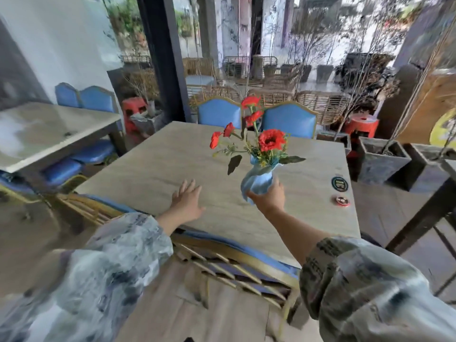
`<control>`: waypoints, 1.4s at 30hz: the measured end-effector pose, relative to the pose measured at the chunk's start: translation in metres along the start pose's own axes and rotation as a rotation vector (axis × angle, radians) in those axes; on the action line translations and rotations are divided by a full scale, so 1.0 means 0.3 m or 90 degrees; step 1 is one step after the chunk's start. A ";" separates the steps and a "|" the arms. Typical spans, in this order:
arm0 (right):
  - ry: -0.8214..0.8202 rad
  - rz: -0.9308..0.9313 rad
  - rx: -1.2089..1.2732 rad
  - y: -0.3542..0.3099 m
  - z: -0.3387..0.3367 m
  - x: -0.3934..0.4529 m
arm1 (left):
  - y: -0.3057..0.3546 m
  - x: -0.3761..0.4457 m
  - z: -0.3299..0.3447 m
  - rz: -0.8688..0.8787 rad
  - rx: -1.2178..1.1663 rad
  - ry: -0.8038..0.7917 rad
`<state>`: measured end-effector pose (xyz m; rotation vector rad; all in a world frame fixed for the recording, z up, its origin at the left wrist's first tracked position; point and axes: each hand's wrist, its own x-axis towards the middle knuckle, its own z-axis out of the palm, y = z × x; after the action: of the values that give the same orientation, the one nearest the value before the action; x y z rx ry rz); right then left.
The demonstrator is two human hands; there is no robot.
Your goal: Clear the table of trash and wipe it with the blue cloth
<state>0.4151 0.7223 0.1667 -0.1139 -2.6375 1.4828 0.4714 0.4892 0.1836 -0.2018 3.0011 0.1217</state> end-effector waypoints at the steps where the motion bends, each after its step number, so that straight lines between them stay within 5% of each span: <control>1: -0.002 0.007 0.007 -0.021 0.038 0.004 | -0.034 0.017 0.002 0.009 0.004 -0.001; 28: 0.111 0.168 0.021 -0.062 0.925 0.927 | -0.415 1.256 0.216 0.148 -0.013 -0.074; 42: 0.142 0.176 0.025 -0.003 1.101 1.072 | -0.409 1.464 0.351 0.154 -0.080 -0.061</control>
<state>0.0518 0.4812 0.0171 -0.6251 -2.4883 1.4957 0.0700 0.3211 0.0112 0.1522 2.9114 0.3341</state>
